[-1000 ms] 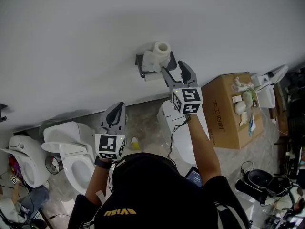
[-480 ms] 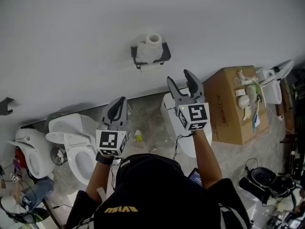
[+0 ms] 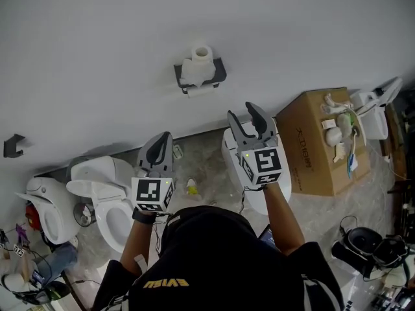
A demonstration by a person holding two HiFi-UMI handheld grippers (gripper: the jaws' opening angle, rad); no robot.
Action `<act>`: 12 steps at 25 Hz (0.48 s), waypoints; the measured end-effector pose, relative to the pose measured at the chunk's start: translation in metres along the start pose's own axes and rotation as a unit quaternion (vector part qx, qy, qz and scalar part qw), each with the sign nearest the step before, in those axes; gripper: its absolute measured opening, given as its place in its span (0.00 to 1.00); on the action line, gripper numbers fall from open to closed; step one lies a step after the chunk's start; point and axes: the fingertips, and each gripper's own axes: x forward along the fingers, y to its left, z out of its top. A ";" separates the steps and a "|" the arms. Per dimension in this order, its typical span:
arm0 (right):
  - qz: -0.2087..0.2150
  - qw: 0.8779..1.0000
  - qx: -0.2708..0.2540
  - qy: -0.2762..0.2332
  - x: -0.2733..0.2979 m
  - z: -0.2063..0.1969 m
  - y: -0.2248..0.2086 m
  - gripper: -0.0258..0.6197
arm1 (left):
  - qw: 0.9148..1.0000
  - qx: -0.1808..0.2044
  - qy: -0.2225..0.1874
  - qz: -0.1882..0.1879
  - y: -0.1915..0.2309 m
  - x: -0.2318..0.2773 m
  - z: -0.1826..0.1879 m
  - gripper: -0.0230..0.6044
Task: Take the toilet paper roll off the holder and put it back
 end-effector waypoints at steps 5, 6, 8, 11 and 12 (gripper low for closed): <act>0.005 1.000 0.000 -0.007 -0.006 0.005 -0.002 0.30 | 1.000 0.004 -0.003 0.000 -0.006 0.003 0.004 0.05; 0.005 1.000 -0.001 -0.008 -0.007 0.006 -0.002 0.29 | 1.000 0.004 -0.003 0.000 -0.007 0.003 0.005 0.05; 0.006 1.000 -0.001 -0.008 -0.008 0.007 -0.002 0.27 | 1.000 0.006 -0.003 0.001 -0.007 0.002 0.006 0.05; 0.000 1.000 0.001 0.001 -0.008 0.002 -0.005 0.19 | 1.000 0.006 -0.002 0.004 -0.008 0.003 0.004 0.05; -0.003 1.000 -0.001 0.004 -0.009 0.001 -0.006 0.15 | 1.000 0.006 -0.001 0.005 -0.008 0.003 0.004 0.05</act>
